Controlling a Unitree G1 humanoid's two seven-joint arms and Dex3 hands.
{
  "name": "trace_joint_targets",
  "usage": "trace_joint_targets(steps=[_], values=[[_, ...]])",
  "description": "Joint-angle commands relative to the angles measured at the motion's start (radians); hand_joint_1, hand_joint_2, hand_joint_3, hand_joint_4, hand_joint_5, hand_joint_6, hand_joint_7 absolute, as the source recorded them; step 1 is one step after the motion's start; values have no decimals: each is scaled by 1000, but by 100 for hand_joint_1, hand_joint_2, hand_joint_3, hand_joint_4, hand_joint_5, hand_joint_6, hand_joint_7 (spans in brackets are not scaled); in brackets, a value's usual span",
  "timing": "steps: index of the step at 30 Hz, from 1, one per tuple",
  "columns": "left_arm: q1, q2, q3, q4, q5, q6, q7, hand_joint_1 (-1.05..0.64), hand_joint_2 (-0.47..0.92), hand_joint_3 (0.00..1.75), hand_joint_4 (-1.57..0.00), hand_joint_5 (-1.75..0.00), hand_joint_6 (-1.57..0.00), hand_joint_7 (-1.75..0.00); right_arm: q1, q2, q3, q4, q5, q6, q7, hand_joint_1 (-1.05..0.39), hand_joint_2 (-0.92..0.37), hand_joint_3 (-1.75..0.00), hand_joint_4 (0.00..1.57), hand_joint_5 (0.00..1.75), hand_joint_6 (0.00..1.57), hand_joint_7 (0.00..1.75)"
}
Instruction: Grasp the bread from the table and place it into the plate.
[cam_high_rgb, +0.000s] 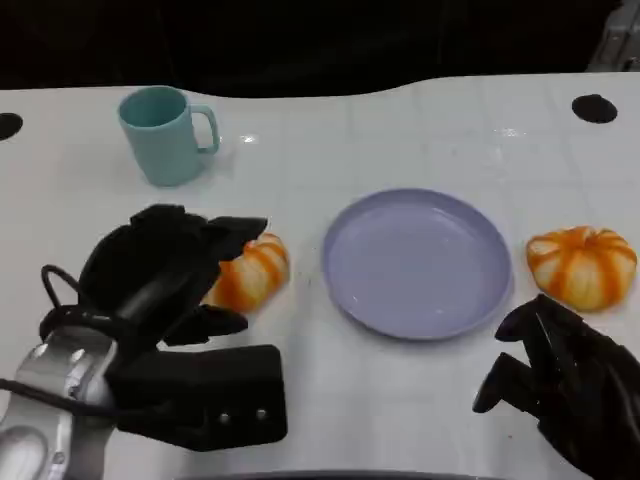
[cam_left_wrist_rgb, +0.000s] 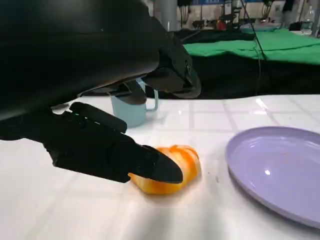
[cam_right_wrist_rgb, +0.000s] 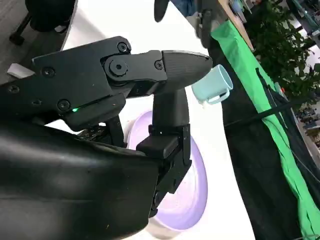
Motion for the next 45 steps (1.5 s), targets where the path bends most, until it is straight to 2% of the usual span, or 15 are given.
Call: trace_joint_targets(steps=[1,10,16,25,28,32,37,41,42,43,45], values=[[-69,11,-44,53,63,16,-41,-52,84,0,-4,-33,-29,0,2,-9,-10,2,4,-7,7,-48,-92,-33,69,175,52,164],[-233,-14,-132,366,71,-17,-39,-53,81,0,-1,-32,-23,0,15,-10,-13,-16,7,3,5,-48,-92,-32,69,175,52,163],[-357,-70,-179,630,47,-25,-25,-51,79,0,0,-25,-21,0,29,-15,-12,-31,7,6,7,-47,-92,-34,68,175,52,162],[-521,-167,-242,1017,41,-70,137,-53,79,0,-1,-23,-18,0,47,-22,-20,-33,21,-2,33,-47,-92,-33,67,175,52,162],[-554,-183,-254,1095,31,-86,175,-54,80,0,0,-22,-18,0,48,-22,-20,-33,22,-4,36,-47,-92,-32,67,175,52,161],[-624,-232,-257,1282,-8,-130,248,-49,80,0,0,-17,-15,0,59,-29,-17,-39,16,-10,43,-49,-92,-32,66,175,52,161],[-673,-259,-253,1403,-56,-178,279,-43,82,1,-3,-17,-16,-1,65,-37,-16,-40,11,-18,54,-50,-92,-32,66,175,51,161],[-686,-264,-239,1457,-101,-234,280,-30,89,1,-29,-14,-33,-2,67,-36,-16,-40,15,-22,59,-50,-92,-33,66,175,51,161],[-684,-264,-231,1466,-115,-253,289,-26,91,7,-53,-22,-51,-7,67,-36,-17,-40,16,-22,60,-51,-92,-33,66,175,51,161],[-683,-264,-228,1473,-126,-267,297,-24,91,11,-66,-42,-69,-7,67,-35,-17,-40,17,-21,60,-51,-92,-33,66,175,51,161],[-683,-264,-228,1484,-134,-280,314,-23,92,14,-78,-73,-90,-7,67,-34,-18,-42,19,-18,58,-51,-92,-33,66,175,51,162]])
